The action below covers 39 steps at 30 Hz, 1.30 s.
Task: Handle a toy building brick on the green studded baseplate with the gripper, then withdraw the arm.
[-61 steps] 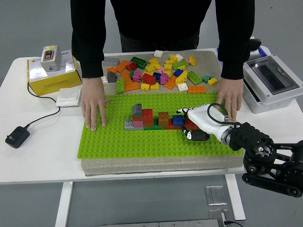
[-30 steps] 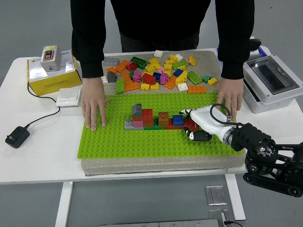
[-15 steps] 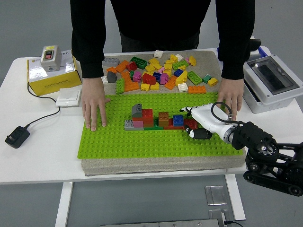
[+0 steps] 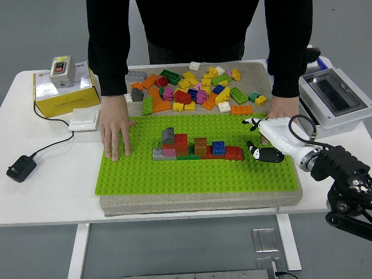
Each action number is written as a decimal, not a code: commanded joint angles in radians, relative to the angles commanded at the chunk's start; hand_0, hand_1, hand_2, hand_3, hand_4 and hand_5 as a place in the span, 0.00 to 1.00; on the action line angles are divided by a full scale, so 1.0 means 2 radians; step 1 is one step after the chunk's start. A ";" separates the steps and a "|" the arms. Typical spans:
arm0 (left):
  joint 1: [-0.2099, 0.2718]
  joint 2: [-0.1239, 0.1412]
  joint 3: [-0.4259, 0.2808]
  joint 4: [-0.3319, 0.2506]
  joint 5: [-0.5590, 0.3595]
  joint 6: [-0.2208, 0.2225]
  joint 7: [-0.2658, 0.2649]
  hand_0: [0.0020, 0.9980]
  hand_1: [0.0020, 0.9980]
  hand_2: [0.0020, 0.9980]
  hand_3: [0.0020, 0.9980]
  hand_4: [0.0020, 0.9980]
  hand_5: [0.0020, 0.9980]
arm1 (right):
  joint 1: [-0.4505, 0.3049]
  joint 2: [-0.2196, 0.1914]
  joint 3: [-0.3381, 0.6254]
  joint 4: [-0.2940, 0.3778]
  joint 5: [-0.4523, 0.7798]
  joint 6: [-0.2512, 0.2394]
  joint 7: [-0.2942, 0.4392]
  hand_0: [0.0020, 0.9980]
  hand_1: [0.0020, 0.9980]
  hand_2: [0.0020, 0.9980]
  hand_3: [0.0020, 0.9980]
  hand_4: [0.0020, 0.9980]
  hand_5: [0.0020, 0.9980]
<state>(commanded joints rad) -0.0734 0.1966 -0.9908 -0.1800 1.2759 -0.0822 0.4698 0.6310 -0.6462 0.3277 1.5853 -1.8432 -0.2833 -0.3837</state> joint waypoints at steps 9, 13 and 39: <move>-0.001 0.000 -0.002 0.000 0.000 0.000 -0.001 0.69 0.64 0.54 0.63 0.12 0.64 | 0.003 -0.002 -0.013 0.009 0.003 0.012 0.004 0.10 0.18 0.74 0.68 0.30 0.43; -0.001 0.000 -0.003 0.000 0.001 -0.001 -0.001 0.69 0.64 0.54 0.63 0.12 0.64 | 0.011 0.006 -0.021 0.005 0.009 0.012 0.007 0.10 0.18 0.74 0.70 0.12 0.44; 0.000 0.000 -0.004 0.000 0.003 -0.002 -0.004 0.69 0.63 0.54 0.63 0.13 0.64 | 0.049 0.068 -0.075 -0.077 0.041 0.010 0.029 0.10 0.18 0.74 0.69 0.00 0.43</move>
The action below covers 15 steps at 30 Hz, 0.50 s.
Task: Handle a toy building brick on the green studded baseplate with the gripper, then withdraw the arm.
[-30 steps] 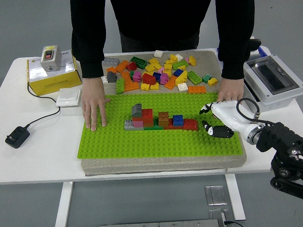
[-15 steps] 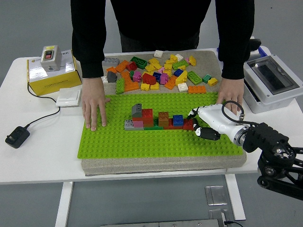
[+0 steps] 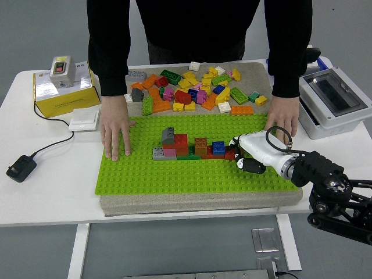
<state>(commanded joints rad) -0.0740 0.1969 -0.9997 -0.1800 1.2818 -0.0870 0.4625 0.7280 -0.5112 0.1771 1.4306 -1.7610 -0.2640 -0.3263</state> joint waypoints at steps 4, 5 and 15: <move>0.000 0.000 0.000 0.000 0.000 0.000 -0.002 0.69 0.63 0.54 0.63 0.13 0.64 | 0.000 0.003 -0.004 -0.007 -0.001 0.000 0.001 0.10 0.18 0.74 0.69 0.00 0.43; 0.000 0.000 0.000 0.000 -0.001 0.000 -0.002 0.69 0.63 0.54 0.63 0.13 0.64 | 0.000 0.003 -0.005 -0.008 -0.001 0.000 0.002 0.10 0.18 0.74 0.69 0.00 0.43; 0.000 0.000 0.002 0.000 -0.004 0.001 -0.007 0.68 0.63 0.54 0.63 0.13 0.64 | -0.001 0.006 -0.013 -0.009 -0.002 -0.002 0.003 0.09 0.18 0.74 0.69 0.00 0.43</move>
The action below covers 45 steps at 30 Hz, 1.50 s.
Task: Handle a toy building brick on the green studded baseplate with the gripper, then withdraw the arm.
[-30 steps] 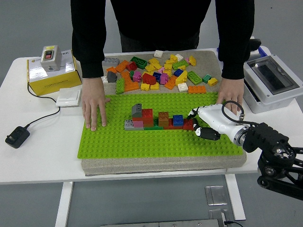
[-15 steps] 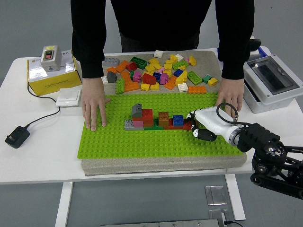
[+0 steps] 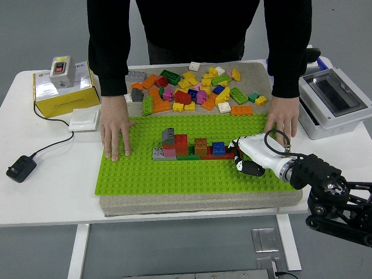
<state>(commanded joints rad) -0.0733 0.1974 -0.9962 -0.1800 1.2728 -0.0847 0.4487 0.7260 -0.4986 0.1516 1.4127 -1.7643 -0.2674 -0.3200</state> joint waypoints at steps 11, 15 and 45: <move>-0.001 0.001 0.003 0.000 -0.003 0.000 -0.001 0.68 0.63 0.54 0.63 0.13 0.65 | 0.000 -0.003 -0.010 0.003 0.007 -0.002 0.003 0.09 0.18 0.74 0.69 0.00 0.44; -0.002 0.001 0.005 0.000 -0.006 0.001 -0.003 0.68 0.63 0.54 0.63 0.13 0.65 | -0.001 -0.001 -0.011 0.000 0.009 -0.002 0.004 0.09 0.18 0.74 0.69 0.00 0.44; -0.001 0.001 0.009 0.000 -0.011 0.003 -0.005 0.68 0.63 0.54 0.63 0.14 0.65 | -0.003 -0.012 0.020 0.002 0.013 -0.008 0.008 0.10 0.17 0.73 0.69 0.00 0.45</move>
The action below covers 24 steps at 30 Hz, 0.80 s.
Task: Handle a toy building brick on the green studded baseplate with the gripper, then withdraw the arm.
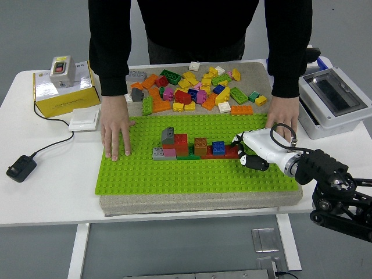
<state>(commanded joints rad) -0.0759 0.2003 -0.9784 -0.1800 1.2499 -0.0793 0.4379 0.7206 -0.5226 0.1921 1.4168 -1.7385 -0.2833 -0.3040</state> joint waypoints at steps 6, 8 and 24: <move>0.000 0.000 0.002 0.000 -0.002 0.001 -0.002 0.68 0.63 0.54 0.63 0.14 0.65 | 0.000 0.004 -0.009 -0.004 0.006 -0.001 0.002 0.09 0.17 0.73 0.69 0.00 0.45; 0.001 0.000 0.003 0.000 -0.003 0.001 -0.003 0.68 0.63 0.54 0.63 0.14 0.65 | 0.000 0.004 -0.010 -0.005 0.006 -0.001 0.002 0.09 0.17 0.73 0.69 0.00 0.45; 0.004 0.000 0.008 0.000 -0.008 0.003 -0.005 0.68 0.63 0.54 0.63 0.14 0.64 | -0.036 -0.034 0.070 0.037 -0.010 -0.004 -0.007 0.10 0.17 0.73 0.69 0.00 0.45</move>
<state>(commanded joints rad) -0.0687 0.2010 -0.9629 -0.1800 1.2348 -0.0738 0.4279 0.6480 -0.5910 0.3317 1.4913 -1.7576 -0.2910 -0.3172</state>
